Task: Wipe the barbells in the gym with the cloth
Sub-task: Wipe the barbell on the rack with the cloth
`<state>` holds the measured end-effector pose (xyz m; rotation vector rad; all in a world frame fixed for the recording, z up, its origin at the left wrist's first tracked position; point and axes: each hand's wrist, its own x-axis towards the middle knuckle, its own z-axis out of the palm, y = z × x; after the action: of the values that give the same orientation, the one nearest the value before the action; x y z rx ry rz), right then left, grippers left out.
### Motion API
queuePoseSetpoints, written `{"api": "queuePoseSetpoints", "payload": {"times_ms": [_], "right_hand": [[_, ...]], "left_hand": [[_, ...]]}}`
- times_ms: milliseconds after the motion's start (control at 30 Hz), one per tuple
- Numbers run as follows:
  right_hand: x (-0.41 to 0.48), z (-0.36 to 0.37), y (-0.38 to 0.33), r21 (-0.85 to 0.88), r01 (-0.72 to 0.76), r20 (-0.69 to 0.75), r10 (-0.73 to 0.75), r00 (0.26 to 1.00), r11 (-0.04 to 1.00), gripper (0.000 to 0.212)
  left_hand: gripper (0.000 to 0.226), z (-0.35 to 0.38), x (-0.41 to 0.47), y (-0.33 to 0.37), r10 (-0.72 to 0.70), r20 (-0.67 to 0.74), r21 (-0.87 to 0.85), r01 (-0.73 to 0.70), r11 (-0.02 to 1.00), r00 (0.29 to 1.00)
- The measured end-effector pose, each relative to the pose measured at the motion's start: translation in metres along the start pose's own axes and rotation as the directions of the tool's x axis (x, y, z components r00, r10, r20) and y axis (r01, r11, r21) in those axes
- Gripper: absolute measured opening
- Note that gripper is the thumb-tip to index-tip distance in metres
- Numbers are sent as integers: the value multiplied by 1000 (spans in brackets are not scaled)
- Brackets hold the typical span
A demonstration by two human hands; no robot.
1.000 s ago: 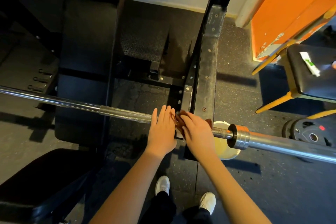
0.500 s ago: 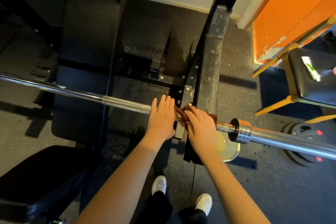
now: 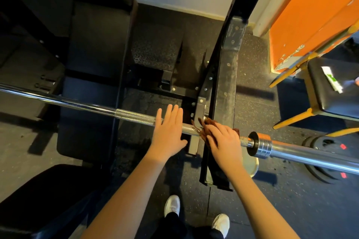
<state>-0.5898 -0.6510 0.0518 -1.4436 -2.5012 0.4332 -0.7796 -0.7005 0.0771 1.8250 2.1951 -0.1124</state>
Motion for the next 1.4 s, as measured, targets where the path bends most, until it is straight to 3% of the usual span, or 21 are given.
{"api": "queuePoseSetpoints", "payload": {"times_ms": [133, 267, 500, 567, 733, 833, 1000, 1133, 1233, 1400], "right_hand": [[0, 0, -4, 22, -21, 11, 21, 1000, 1000, 35], [1, 5, -12, -19, 7, -20, -7, 1000, 1000, 40], [48, 25, -84, 102, 211, 139, -225, 964, 972, 33], [45, 17, -71, 122, 200, 219, -223, 950, 972, 38], [22, 4, -30, 86, 133, 121, -142, 982, 987, 42], [41, 13, -66, 122, 109, 175, -130, 976, 986, 36], [63, 28, -99, 138, 204, 308, -237, 921, 969, 42], [34, 17, -64, 65, 154, 223, -165, 961, 986, 46], [38, 26, -84, 72, 61, 184, -74, 980, 996, 40], [83, 48, -145, 87, 147, 338, -168, 926, 985, 36]], "left_hand": [[98, -4, -10, -53, -154, -26, 50, 155, 987, 988], [93, 11, -14, -73, -179, 2, 102, 177, 979, 984], [92, 13, -7, -73, -208, 15, 129, 205, 970, 978], [94, 15, -7, -74, -196, -4, 123, 195, 973, 981], [102, 27, -15, -77, -158, -131, 91, 171, 981, 979], [100, 27, -17, -76, -152, -131, 73, 163, 984, 980], [95, 27, -15, -94, -111, -120, 63, 119, 991, 987], [91, 23, -9, -120, -81, -138, -2, 81, 997, 987], [86, 26, -11, -122, -42, -178, -51, 34, 998, 983], [75, 30, -13, -130, 29, -285, -84, -55, 995, 958]]}}
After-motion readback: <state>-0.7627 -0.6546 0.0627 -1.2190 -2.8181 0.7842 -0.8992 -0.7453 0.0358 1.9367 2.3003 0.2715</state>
